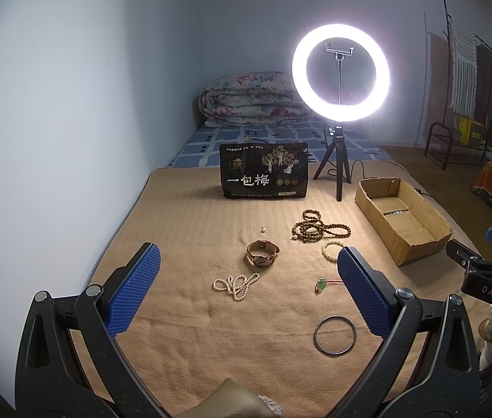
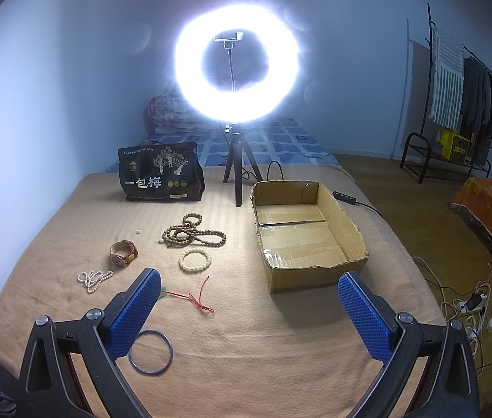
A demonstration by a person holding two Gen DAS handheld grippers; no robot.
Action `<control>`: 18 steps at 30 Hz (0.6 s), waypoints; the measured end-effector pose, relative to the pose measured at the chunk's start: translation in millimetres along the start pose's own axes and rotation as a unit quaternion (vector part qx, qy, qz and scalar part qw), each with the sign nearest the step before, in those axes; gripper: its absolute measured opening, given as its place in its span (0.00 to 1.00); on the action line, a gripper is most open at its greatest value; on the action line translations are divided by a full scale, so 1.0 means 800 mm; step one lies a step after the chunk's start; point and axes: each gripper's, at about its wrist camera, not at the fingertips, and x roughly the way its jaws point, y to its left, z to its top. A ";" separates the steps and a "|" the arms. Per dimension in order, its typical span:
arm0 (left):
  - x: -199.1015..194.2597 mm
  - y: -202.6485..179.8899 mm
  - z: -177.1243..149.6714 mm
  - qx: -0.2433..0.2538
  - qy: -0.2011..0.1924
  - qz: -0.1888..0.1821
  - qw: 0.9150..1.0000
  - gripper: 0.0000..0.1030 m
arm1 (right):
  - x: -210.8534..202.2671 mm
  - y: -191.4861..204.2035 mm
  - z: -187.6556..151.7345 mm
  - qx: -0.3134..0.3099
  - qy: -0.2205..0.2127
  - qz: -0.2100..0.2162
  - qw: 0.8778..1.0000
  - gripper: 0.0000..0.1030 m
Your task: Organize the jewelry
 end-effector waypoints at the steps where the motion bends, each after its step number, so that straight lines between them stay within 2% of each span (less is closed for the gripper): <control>1: 0.003 0.000 0.000 0.000 0.002 0.000 1.000 1.00 | 0.001 0.001 0.001 0.000 0.001 0.000 1.000 1.00; 18: 0.044 0.013 -0.006 -0.019 0.042 0.013 0.999 1.00 | 0.031 0.029 0.009 -0.016 0.024 0.009 1.000 1.00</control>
